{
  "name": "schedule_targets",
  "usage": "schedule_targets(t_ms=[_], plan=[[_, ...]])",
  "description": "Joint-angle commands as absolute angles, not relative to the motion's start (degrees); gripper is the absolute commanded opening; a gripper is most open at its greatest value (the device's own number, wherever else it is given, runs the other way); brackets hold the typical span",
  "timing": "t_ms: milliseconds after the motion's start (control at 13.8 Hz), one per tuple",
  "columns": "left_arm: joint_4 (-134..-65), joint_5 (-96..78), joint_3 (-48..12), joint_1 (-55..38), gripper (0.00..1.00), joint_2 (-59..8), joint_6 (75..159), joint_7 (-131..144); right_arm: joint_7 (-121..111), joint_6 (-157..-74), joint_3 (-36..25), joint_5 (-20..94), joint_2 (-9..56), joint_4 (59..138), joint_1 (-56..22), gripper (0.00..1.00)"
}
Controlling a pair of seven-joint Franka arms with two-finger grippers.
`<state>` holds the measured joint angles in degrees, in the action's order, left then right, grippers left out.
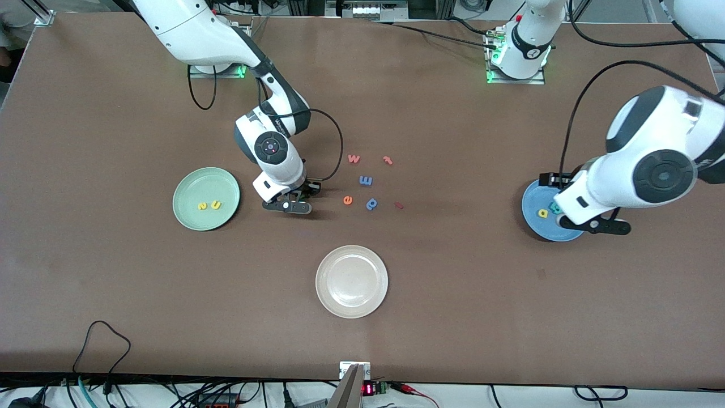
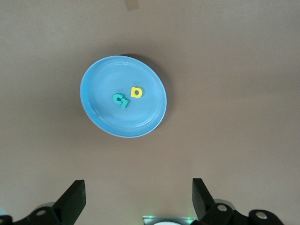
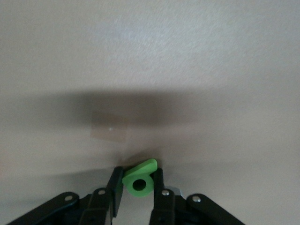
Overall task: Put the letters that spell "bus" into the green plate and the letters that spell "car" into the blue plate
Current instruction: 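Place the green letter on the green plate while the left gripper withdraws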
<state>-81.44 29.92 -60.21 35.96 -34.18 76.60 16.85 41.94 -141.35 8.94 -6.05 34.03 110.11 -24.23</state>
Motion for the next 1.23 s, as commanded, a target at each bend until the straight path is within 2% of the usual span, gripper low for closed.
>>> schedule_targets(t_ms=[0,145,289,651,723,796,868,940,1013,1157], plan=[[-76.7,28.2,-61.0,36.1,1.00,-33.3,73.4,10.7,40.3,-137.7,9.2,-7.6,28.8,110.0,-18.9,0.05],[-76.6,27.4,-60.6,35.9,1.00,-31.8,73.0,9.5,33.6,-132.5,9.4,-7.5,24.4,110.2,-13.5,0.05],[-77.0,22.7,-55.9,33.5,1.00,-26.7,73.6,9.5,26.5,-130.1,9.5,-7.3,23.3,110.7,-7.6,0.06],[-78.1,5.6,-27.4,15.3,1.00,-14.9,77.2,9.4,17.7,-130.7,9.5,-7.1,25.0,114.4,1.0,0.07],[-79.2,2.4,-23.2,12.6,1.00,-13.1,78.0,9.4,17.7,-130.6,9.5,-6.9,25.5,114.4,1.1,0.14],[-81.9,1.2,-18.3,8.9,1.00,-10.5,80.7,9.3,17.7,-130.6,9.5,-6.9,25.6,114.4,1.1,0.28],[-85.0,0.9,-13.8,5.6,1.00,-7.6,85.2,9.3,17.6,-130.3,9.5,-6.9,25.6,114.5,1.0,0.53],[-89.1,0.9,-11.4,3.6,1.00,-4.2,89.8,9.0,17.7,-130.3,9.5,-6.9,25.5,114.4,1.0,1.00],[-92.9,1.0,-10.1,1.9,1.00,-1.2,93.3,8.9,17.4,-130.3,9.5,-6.9,24.8,114.2,1.0,1.00],[-97.9,0.9,-4.8,-2.7,1.00,2.8,94.2,6.0,17.0,-129.8,9.5,-6.9,20.9,114.0,1.1,1.00]])
